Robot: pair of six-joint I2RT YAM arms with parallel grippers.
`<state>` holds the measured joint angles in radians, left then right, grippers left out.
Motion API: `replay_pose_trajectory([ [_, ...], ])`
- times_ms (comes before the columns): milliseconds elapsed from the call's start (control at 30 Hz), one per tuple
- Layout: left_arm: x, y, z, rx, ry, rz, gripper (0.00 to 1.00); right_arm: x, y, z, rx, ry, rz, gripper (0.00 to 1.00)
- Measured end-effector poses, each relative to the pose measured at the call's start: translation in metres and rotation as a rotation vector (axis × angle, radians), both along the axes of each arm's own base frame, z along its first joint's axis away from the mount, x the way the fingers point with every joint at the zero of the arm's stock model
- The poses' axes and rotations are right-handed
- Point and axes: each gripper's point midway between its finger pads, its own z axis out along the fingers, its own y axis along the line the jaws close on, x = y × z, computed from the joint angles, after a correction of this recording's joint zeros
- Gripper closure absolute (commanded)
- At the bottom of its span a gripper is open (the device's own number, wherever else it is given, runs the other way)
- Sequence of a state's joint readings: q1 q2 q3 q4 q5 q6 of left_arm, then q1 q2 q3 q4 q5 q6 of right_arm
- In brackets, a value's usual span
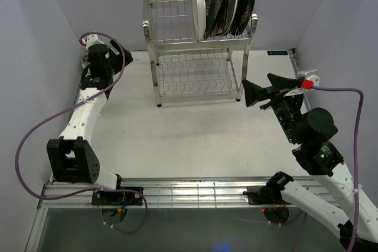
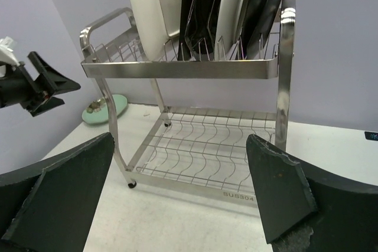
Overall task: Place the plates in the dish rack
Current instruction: Pick up the plate at the center of the board.
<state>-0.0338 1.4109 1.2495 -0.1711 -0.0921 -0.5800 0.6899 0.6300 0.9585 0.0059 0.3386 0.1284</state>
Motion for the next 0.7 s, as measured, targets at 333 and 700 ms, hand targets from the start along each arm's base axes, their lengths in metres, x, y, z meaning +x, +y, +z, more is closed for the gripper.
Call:
replay_pose_trajectory([
  [333, 0.047, 0.030, -0.081, 0.292, 0.218, 0.030, 0.07, -0.013, -0.003, 0.006, 0.007, -0.024, 0.030, 0.02],
  [700, 0.085, 0.063, -0.145, 0.958, 0.323, 0.053, 0.11, -0.015, -0.001, 0.007, 0.001, -0.031, 0.048, 0.02],
])
